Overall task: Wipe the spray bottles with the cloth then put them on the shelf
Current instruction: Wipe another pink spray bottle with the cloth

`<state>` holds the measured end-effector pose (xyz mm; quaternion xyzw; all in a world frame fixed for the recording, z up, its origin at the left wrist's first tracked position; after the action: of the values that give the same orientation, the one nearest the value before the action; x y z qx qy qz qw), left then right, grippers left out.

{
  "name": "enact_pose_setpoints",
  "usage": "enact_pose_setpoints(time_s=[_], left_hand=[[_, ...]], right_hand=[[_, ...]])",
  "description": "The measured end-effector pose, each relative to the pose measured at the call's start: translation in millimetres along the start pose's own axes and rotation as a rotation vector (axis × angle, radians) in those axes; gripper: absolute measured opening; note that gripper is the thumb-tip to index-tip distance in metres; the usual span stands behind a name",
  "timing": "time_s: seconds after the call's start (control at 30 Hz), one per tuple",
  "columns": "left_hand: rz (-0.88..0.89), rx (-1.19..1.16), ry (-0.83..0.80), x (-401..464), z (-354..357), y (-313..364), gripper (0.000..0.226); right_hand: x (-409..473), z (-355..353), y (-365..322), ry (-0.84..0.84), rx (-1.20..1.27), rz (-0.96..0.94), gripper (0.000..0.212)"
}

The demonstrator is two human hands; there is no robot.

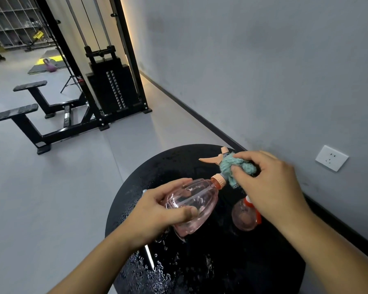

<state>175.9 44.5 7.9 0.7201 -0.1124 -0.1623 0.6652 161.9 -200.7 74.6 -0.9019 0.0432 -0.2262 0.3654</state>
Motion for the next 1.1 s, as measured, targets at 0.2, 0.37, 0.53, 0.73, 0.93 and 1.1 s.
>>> enact_pose_setpoints(time_s=[0.2, 0.37, 0.53, 0.73, 0.93, 1.1], left_hand=[[-0.015, 0.045, -0.030, -1, 2, -3, 0.063], [-0.017, 0.084, -0.065, -1, 8, -5, 0.061], [-0.019, 0.140, -0.070, 0, 7, -5, 0.065], [-0.023, 0.174, -0.064, -1, 13, -8, 0.067], [-0.008, 0.212, -0.046, -2, 10, -7, 0.070], [-0.004, 0.229, -0.033, 0, 10, -8, 0.070]], right_hand=[[1, 3, 3, -0.020, -0.005, -0.008, 0.025], [2, -1, 2, 0.044, -0.020, -0.015, 0.022], [-1, 10, -4, -0.011, -0.036, -0.060, 0.025], [-3, 13, -4, -0.026, -0.021, -0.048, 0.024], [3, 7, -1, 0.013, -0.025, -0.038, 0.025], [-9, 25, -15, -0.073, -0.018, -0.102, 0.026]])
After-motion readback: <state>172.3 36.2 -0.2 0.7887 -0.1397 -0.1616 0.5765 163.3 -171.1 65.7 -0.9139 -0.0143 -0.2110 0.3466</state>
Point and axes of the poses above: each hand's wrist, its own x-axis towards the middle knuckle, its own z-axis out of the palm, y = z × x, the point moved 9 cm from there along x, towards the middle knuckle, and after that the axes turned 7 degrees about -x, right-handed, at the moved point
